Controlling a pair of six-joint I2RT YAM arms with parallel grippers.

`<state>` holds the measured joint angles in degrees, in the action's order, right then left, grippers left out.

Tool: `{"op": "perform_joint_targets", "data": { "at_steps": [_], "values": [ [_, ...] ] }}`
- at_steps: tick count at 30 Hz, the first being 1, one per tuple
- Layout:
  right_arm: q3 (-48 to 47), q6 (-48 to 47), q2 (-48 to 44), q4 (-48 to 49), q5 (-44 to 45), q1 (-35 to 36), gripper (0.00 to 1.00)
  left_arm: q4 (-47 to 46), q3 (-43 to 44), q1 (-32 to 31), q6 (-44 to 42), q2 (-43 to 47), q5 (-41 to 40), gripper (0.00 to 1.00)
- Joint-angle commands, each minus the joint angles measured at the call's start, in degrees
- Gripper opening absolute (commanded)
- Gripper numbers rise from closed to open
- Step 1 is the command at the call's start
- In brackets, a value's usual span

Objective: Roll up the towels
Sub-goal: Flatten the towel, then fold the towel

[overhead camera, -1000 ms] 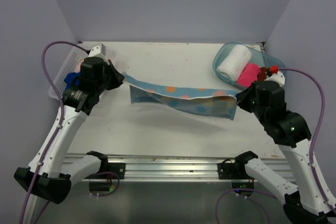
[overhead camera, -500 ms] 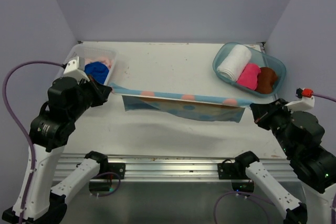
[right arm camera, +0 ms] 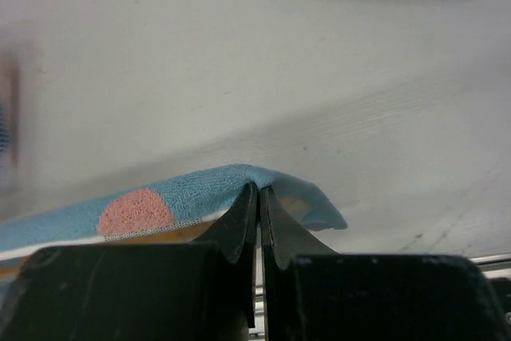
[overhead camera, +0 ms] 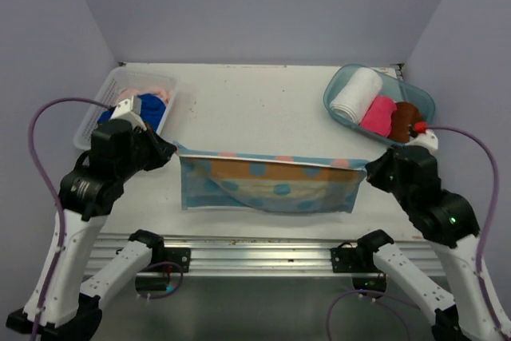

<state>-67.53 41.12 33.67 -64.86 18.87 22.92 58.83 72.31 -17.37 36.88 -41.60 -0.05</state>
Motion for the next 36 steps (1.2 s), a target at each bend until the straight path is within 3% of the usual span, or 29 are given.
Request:
{"op": "perform_joint_targets", "data": {
  "at_steps": [1, 5, 9, 13, 23, 36],
  "values": [
    [6.3, -6.4, 10.3, 9.6, 7.8, -0.2, 0.0, -9.2, -7.0, 0.6, -0.5, -10.8, -2.8, 0.0],
    [9.1, -8.9, 23.9, 19.4, 10.4, -0.5, 0.0, -19.3, -6.5, 1.0, -3.3, -26.5, -3.2, 0.0],
    [8.5, -11.1, 35.6, 29.6, 11.1, -3.2, 0.0, -23.5, -2.8, 2.4, -5.4, -42.4, -5.1, 0.0],
    [6.5, -13.3, 44.4, 33.2, 9.2, -8.9, 0.0, -25.3, -0.4, 5.1, -6.6, -49.4, -4.7, 0.0],
    [9.1, -13.5, 44.3, 33.7, 4.0, -11.4, 0.0, -26.2, -3.1, 8.8, -10.6, -49.1, -1.3, 0.0],
    [19.5, -9.5, 35.8, 27.7, -0.2, -11.5, 0.0, -28.6, -17.5, 8.8, -12.5, -35.8, 5.5, 0.0]
  ]
}}
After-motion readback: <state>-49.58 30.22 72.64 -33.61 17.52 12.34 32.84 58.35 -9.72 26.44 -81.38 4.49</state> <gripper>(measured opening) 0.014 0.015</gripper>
